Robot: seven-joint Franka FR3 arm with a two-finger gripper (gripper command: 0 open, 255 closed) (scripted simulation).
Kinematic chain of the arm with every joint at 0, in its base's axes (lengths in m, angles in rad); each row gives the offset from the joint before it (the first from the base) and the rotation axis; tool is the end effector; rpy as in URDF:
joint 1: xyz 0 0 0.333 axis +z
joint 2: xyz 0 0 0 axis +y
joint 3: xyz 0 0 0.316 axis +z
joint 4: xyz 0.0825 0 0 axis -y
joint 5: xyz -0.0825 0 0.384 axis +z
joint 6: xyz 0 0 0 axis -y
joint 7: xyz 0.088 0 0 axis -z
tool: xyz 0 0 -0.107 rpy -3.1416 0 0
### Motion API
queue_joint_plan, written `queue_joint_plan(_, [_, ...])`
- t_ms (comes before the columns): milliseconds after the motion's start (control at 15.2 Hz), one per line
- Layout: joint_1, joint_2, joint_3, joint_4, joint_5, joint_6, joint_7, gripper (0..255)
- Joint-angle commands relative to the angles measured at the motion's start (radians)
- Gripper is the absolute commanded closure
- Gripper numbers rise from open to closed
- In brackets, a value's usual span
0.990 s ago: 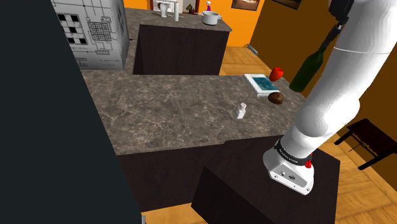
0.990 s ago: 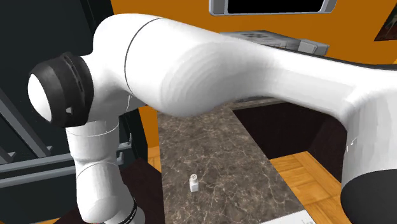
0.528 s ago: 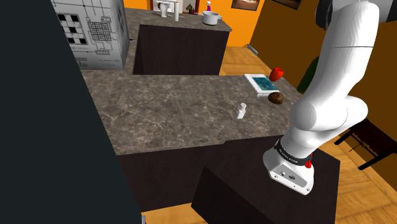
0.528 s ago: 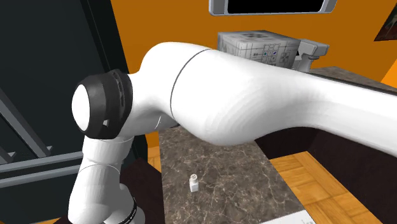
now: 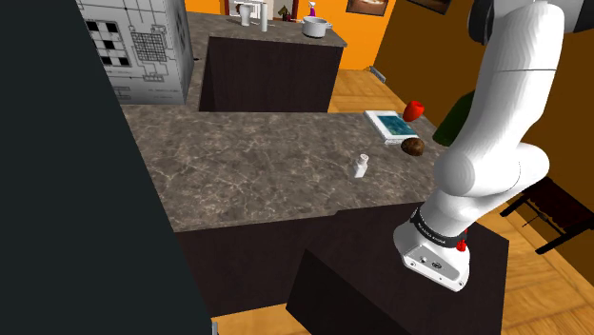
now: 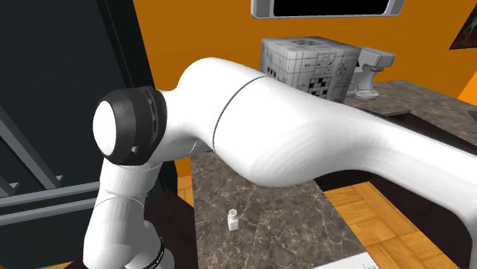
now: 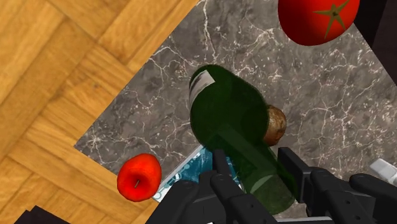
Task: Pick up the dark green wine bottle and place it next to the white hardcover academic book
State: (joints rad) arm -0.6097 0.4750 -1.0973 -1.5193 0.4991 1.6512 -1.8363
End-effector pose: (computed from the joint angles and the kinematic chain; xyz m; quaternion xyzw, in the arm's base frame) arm 0.0696 -0.6327 0.4949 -0.9973 -0.0479 -0.0446 0.0327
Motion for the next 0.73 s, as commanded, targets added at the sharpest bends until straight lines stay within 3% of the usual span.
queue_joint_plan(0, [0.009,0.000,0.000,-0.030,0.002,0.028,-0.006,255])
queue_joint_plan(660, [0.014,0.008,0.005,-0.067,0.012,0.067,-0.016,255])
